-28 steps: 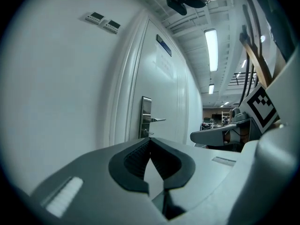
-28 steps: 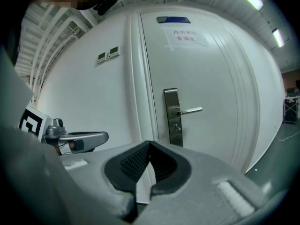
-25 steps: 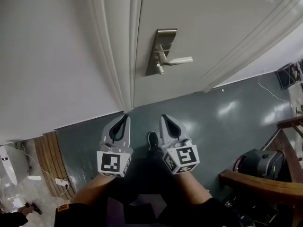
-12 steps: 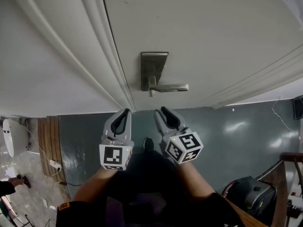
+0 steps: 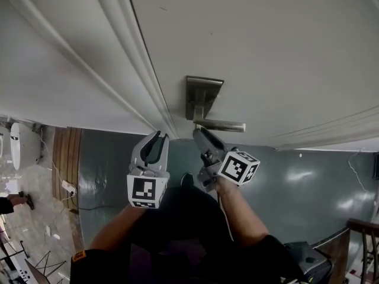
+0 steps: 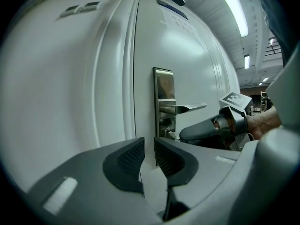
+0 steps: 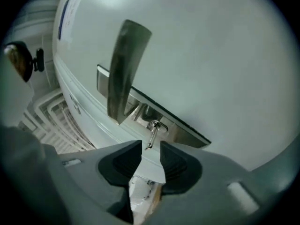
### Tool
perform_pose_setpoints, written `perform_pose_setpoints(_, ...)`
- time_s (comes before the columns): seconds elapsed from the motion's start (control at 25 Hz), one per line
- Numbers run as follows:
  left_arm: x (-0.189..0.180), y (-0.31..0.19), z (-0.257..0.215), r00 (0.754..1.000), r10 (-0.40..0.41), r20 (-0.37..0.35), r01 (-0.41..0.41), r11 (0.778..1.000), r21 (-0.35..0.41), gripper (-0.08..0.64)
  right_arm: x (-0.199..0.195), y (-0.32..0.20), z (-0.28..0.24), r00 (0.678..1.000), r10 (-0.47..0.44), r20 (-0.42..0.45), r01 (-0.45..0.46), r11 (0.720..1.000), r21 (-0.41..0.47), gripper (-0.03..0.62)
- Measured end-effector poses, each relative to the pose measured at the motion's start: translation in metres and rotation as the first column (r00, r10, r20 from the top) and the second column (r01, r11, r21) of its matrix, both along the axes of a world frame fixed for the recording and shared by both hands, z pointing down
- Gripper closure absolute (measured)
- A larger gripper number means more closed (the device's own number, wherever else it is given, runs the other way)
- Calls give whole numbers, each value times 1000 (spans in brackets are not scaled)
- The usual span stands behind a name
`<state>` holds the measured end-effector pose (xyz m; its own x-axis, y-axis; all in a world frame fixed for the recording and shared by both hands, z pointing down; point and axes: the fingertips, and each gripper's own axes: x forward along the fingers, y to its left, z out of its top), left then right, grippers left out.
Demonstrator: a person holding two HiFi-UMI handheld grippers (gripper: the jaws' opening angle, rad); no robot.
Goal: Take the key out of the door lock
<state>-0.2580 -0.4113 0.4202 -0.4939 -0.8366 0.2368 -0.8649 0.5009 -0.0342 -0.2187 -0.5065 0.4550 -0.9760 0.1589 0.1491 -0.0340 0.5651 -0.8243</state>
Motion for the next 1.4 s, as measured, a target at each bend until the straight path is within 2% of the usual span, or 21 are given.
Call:
perform_pose_setpoints(0.16,-3,0,2,1000,-19,9,19,1000,-11,482,-13,0,-5,997,-30,76,43,984,-172,488)
perform_pose_setpoints(0.36,-7,3,-2,999,-41,23,41,999,-7,485,-24,-2,-6,993,-22,117,59,944,-323,522)
perform_pose_setpoints(0.44,-8,6,-3,999,-48,27,48,999,-6,486,-25,-3,-4,992,-15,123,57,935,-351,549)
perform_pose_setpoints(0.56,-9,8,-4,998,-53,25,53,999,-2,491,-24,-4,-1,992,2,128,46,928,-370,558)
perform_pose_setpoints(0.8,-3,12,-4,999,-35,9,35,999,6,491,-18,-1,-1,992,56,110,-1,896,-444,569)
perform_pose_setpoints(0.88,-1,13,-4,1000,-27,-7,27,1000,15,492,-12,5,0,992,65,109,-6,883,-470,574)
perform_pose_setpoints(1.0,3,14,-6,999,-11,-40,12,999,33,492,3,19,2,993,60,100,-5,880,-475,577)
perform_pose_setpoints(1.08,5,15,-5,998,0,-56,3,999,41,496,12,29,2,995,53,89,-7,893,-449,577)
perform_pose_setpoints(1.16,7,17,-3,997,14,-69,-11,999,45,515,21,38,0,997,42,65,-15,931,-365,575)
perform_pose_setpoints(1.2,9,19,-2,997,21,-76,-18,999,46,531,26,41,-1,998,35,43,-21,956,-294,575)
perform_pose_setpoints(1.28,12,24,-2,995,36,-89,-32,998,48,541,36,49,-8,1000,24,4,-24,995,-96,575)
perform_pose_setpoints(1.32,13,28,-2,994,43,-97,-38,998,50,541,39,53,-14,1000,23,-6,-23,1000,7,575)
perform_pose_setpoints(1.4,14,36,-2,992,54,-113,-48,997,53,542,46,64,-24,999,33,-19,-29,982,187,575)
